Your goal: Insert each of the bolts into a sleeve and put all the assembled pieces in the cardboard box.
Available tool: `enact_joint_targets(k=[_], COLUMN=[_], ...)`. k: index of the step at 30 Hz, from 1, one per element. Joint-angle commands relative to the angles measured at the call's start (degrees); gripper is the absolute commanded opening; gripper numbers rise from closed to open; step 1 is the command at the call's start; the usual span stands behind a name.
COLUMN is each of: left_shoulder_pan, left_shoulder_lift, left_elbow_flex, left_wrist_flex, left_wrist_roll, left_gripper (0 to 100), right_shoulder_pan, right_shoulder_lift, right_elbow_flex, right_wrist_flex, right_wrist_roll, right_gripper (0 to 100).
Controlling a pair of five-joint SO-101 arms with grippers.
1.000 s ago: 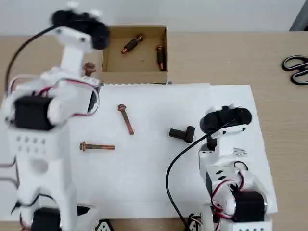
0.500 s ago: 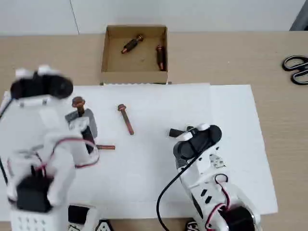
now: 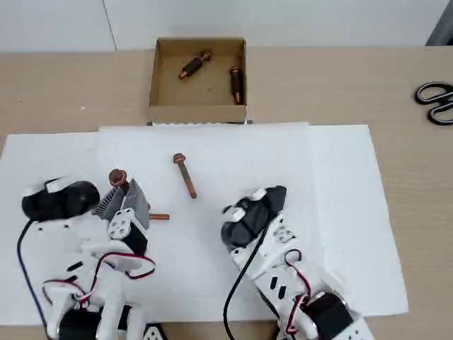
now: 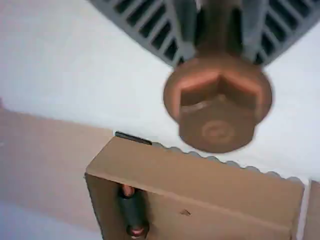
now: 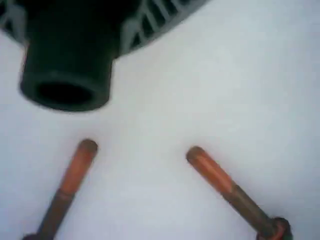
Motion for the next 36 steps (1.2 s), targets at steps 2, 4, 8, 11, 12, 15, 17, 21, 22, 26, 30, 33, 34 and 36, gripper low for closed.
enact_joint_targets(k=[2, 4, 8, 11, 12, 15, 17, 21, 22, 26, 30, 33, 34, 36], left_shoulder_pan=[0.3, 0.3, 0.3, 0.3, 0.3, 0.3, 0.3, 0.4, 0.4, 1.2, 3.2, 5.4, 6.7, 9.2], left_shoulder_lift=[-0.9, -0.9, -0.9, -0.9, -0.9, -0.9, -0.9, -0.9, -0.9, -0.9, -0.9, -0.9, -0.9, -0.9], left_elbow_flex=[-0.2, -0.2, -0.1, 1.7, 3.0, 6.9, 8.5, 13.6, 15.5, 20.1, 18.4, 14.7, 13.1, 10.3], left_wrist_flex=[-3.0, -3.3, -4.7, -7.4, -8.8, -12.8, -15.9, -22.5, -24.0, -28.3, -29.0, -26.7, -25.1, -21.5], left_wrist_roll=[5.4, 6.2, 6.2, 6.0, 5.8, 4.1, 4.0, 3.9, 3.7, 2.6, 8.0, 12.7, 13.7, 15.8], left_gripper=[1, 1, 1, 1, 1, 1, 1, 1, 1, 1, 1, 1, 1, 1], right_shoulder_pan=[-5.7, -7.2, -8.0, -8.0, -8.0, -8.0, -8.0, -7.9, -7.8, -7.7, -7.6, -7.5, -7.5, -6.6], right_shoulder_lift=[-0.2, -0.2, -0.2, -0.2, -0.2, -0.2, -0.2, -0.2, -0.2, -0.2, -0.2, -0.2, -0.2, -0.2], right_elbow_flex=[2.4, 3.9, 5.5, 6.5, 6.6, 6.5, 6.4, 6.8, 7.2, 9.2, 11.0, 12.7, 13.1, 13.3], right_wrist_flex=[-7.2, -9.6, -13.1, -13.7, -13.7, -13.8, -13.8, -14.5, -15.0, -16.2, -17.1, -19.2, -19.9, -21.1], right_wrist_roll=[0.2, 0.2, 0.7, 3.9, 4.3, 4.7, 4.7, 4.7, 4.7, 4.7, 4.7, 4.7, 4.7, 4.7], right_gripper=[0.3, 0.3, 0.3, 0.3, 0.3, 0.3, 0.3, 0.3, 0.3, 0.3, 0.3, 0.3, 0.3, 0.3])
